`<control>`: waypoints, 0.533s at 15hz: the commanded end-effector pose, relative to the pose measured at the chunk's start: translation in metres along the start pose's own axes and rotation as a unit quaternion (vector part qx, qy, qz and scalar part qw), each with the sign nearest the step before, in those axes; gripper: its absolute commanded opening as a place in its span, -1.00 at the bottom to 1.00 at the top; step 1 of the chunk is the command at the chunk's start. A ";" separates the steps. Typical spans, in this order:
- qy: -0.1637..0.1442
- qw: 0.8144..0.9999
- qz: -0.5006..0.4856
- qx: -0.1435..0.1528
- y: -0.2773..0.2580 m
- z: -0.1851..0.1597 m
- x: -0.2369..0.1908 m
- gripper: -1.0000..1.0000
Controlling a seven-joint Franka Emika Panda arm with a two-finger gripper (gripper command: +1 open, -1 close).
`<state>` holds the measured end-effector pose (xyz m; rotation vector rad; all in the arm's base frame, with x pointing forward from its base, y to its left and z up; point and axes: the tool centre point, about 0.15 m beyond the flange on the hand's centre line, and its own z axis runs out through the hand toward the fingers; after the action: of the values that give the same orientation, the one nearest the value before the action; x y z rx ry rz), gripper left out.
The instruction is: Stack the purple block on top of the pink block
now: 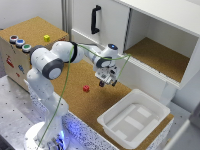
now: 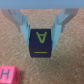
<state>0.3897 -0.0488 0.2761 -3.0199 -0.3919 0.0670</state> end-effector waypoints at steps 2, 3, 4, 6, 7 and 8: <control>0.064 0.997 -0.046 -0.007 -0.046 0.016 -0.048 -1.00; 0.062 0.997 -0.050 -0.017 -0.056 0.017 -0.053 -1.00; 0.064 0.996 -0.050 -0.027 -0.066 0.017 -0.058 -1.00; 0.055 0.998 -0.034 -0.022 -0.081 0.024 -0.058 -1.00; 0.059 0.998 -0.026 -0.018 -0.085 0.027 -0.057 -1.00; 0.056 0.998 -0.016 -0.012 -0.087 0.030 -0.052 -1.00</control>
<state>0.3400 -0.0103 0.2682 -2.9846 -0.5259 0.0363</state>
